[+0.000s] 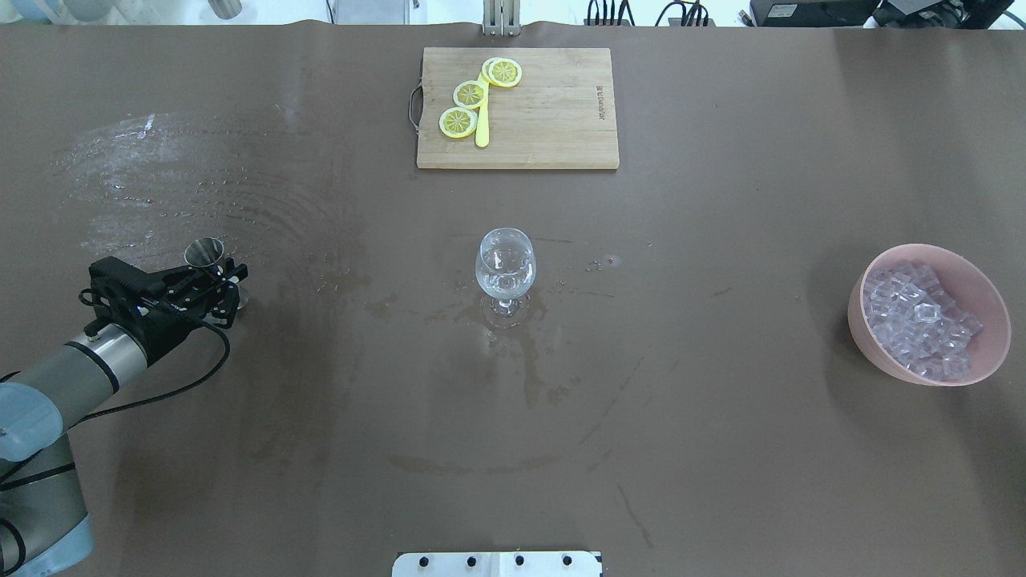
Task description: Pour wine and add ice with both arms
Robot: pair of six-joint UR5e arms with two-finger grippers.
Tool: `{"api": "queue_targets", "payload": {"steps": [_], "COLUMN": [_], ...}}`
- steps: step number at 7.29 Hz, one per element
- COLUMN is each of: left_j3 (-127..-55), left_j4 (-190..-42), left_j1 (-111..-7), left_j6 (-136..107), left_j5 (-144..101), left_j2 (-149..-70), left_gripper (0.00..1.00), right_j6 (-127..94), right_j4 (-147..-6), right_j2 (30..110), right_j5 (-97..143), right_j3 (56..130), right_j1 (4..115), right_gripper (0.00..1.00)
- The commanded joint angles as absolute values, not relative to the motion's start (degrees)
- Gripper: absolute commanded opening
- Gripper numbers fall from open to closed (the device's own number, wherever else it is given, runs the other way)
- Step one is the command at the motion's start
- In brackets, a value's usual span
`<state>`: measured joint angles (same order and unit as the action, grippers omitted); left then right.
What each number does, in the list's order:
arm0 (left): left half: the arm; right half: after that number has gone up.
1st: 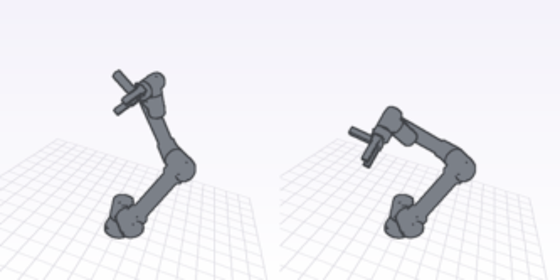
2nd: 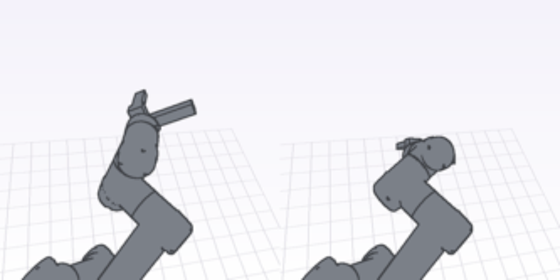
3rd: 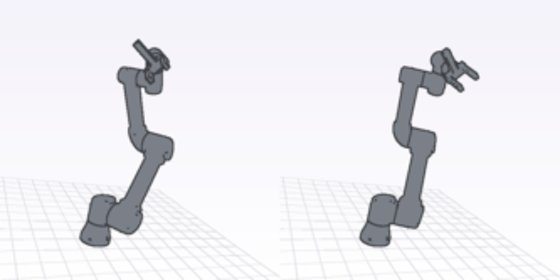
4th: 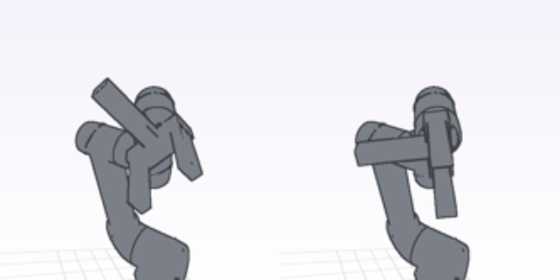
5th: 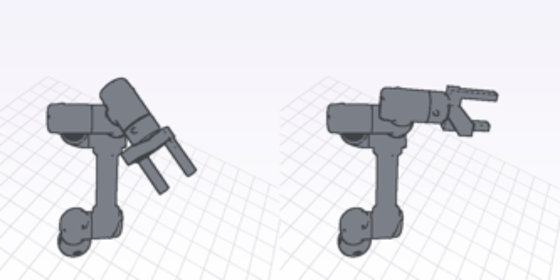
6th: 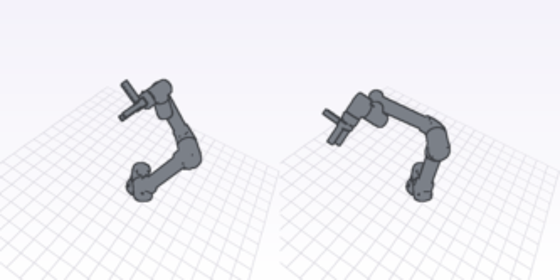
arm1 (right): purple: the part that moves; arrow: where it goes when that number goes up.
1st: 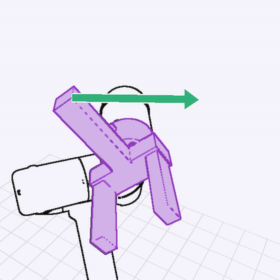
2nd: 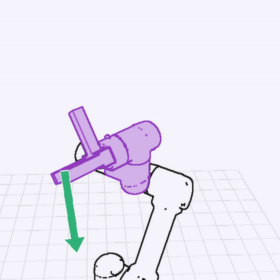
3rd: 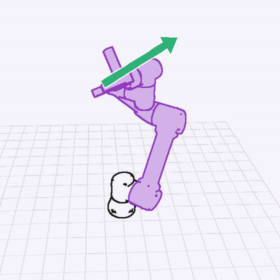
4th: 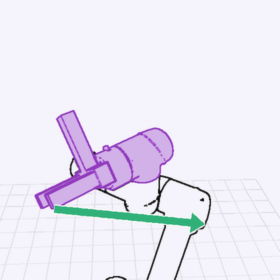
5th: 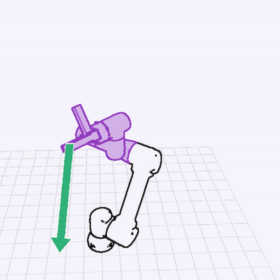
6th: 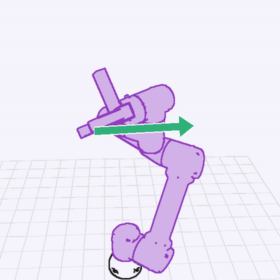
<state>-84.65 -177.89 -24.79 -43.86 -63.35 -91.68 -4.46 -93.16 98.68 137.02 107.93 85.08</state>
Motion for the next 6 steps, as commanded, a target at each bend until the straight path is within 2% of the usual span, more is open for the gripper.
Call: {"api": "queue_targets", "payload": {"steps": [1, 2, 3, 6], "left_j3": [-84.64, -84.73, -84.73, -84.73], "left_j4": [-177.89, -177.89, -178.24, -178.86], "left_j1": [-24.79, -24.79, -24.79, -24.79], "left_j6": [-43.86, -43.86, -43.86, -43.86], "left_j5": [-63.46, -63.28, -63.28, -63.28], "left_j2": [-91.67, -91.84, -91.67, -90.97], "left_gripper": [0.53, 0.88, 0.97, 0.97], "right_j6": [-4.48, -4.48, -4.48, -4.48], "right_j4": [-93.16, -93.16, -93.16, -93.16], "right_j2": [98.61, 98.61, 98.61, 98.61], "right_j5": [137.02, 137.02, 137.02, 137.02], "right_j3": [107.93, 107.93, 107.93, 108.28], "right_j1": [85.08, 85.08, 85.08, 85.08], "right_gripper": [1.00, 1.00, 1.00, 1.00]}}
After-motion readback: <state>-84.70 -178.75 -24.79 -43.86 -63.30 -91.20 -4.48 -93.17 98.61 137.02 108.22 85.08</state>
